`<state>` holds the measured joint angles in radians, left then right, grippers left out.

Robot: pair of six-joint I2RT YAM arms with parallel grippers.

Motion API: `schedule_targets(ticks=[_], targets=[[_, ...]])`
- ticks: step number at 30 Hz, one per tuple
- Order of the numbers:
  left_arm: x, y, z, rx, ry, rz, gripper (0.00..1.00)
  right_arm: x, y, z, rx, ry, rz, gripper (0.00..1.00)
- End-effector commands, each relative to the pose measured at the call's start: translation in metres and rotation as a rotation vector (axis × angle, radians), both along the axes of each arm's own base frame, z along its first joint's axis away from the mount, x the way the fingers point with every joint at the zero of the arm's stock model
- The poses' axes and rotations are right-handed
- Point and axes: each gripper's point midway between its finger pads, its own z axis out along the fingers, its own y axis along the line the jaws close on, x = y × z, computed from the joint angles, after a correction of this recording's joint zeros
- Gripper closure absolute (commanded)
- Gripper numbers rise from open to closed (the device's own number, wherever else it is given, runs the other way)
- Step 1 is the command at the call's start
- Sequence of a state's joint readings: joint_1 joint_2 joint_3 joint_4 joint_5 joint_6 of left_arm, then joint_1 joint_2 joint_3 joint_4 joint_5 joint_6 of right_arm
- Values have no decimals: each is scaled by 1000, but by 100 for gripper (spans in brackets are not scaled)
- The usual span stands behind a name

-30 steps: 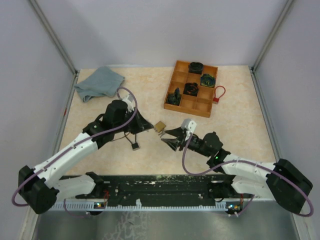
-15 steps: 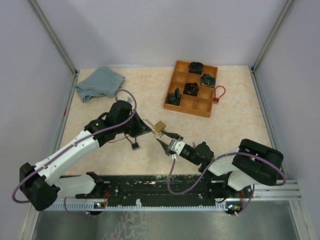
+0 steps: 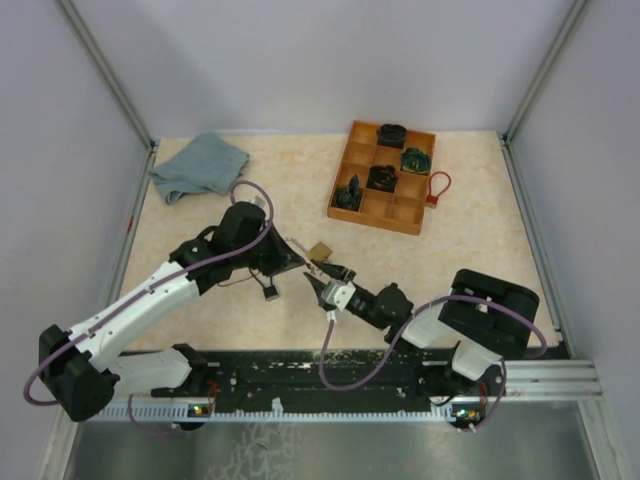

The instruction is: Unlock with the key

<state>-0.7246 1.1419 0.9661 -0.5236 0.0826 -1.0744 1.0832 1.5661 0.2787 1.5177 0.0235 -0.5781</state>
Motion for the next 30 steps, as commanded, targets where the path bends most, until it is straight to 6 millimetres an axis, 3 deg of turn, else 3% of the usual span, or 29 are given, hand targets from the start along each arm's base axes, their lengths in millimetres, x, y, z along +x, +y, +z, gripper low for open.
schedule_targets(ticks=[1, 9, 17, 30], targets=[[-4, -4, 2, -22, 6, -9, 100, 2, 5, 35, 122, -69, -21, 65], [-6, -6, -1, -35, 25, -6, 100, 6, 0, 37, 145, -90, -71, 76], [-6, -2, -12, -18, 65, 37, 100, 0, -1, 39, 131, -116, -87, 71], [-6, 1, -21, 3, 90, 57, 100, -2, -7, 45, 146, -119, -100, 75]])
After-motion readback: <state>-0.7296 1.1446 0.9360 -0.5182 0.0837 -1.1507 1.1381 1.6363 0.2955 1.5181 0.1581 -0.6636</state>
